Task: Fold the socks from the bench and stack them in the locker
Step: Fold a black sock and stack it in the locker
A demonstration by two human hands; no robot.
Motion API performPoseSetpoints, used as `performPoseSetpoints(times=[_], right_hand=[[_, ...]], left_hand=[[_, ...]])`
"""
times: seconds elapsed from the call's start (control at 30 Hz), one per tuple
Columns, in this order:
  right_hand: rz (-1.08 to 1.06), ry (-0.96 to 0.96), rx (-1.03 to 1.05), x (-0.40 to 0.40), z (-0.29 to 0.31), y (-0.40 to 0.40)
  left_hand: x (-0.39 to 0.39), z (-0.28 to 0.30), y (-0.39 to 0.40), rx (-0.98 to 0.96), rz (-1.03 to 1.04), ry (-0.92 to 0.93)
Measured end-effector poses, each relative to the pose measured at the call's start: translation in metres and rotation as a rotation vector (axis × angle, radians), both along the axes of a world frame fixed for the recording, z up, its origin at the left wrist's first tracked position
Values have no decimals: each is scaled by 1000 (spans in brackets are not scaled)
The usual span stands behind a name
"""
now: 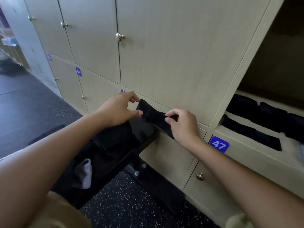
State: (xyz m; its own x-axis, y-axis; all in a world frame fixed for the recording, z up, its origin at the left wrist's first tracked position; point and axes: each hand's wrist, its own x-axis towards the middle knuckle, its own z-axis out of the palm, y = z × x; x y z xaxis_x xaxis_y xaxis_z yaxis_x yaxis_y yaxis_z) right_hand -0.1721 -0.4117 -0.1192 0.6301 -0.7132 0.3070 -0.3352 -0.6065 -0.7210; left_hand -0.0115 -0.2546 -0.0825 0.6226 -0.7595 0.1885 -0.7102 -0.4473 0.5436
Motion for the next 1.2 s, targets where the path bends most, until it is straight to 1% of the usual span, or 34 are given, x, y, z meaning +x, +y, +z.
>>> performPoseSetpoints(times=[0.1,0.23,0.3,0.43,0.53,0.67,0.77,0.87,0.97,1.07,1.2], right_hand=[[61,-34,4,-23,17,-4],[132,-91,87,-56,35,-6],[163,-122,141,-72,43,-8],[178,-150,245,-98,53,-16],[160,-194,354,-114,56,-22],[170,-280,557,-132,61,-26],[179,-265,599,-142,63,-29],[143,-245,538,-149,62,-33],[100,-240,357,-157,66,-36],[71,-258,172,-164,71,-36],[18,-348,77,-172,80,-31]], left_hand=[[-18,7,-5,-31,-98,-41],[-44,17,-12,-46,-199,-35],[-55,20,-16,-65,-239,54],[-76,19,-24,-214,-319,298],[-93,19,-30,-280,-358,435],[-110,19,-36,-309,-381,552],[-118,20,-38,-267,-424,573],[-123,19,-40,-221,-406,591],[-122,17,-39,-171,-389,590],[-120,20,-37,-202,-369,680],[-120,28,-34,-277,-329,711]])
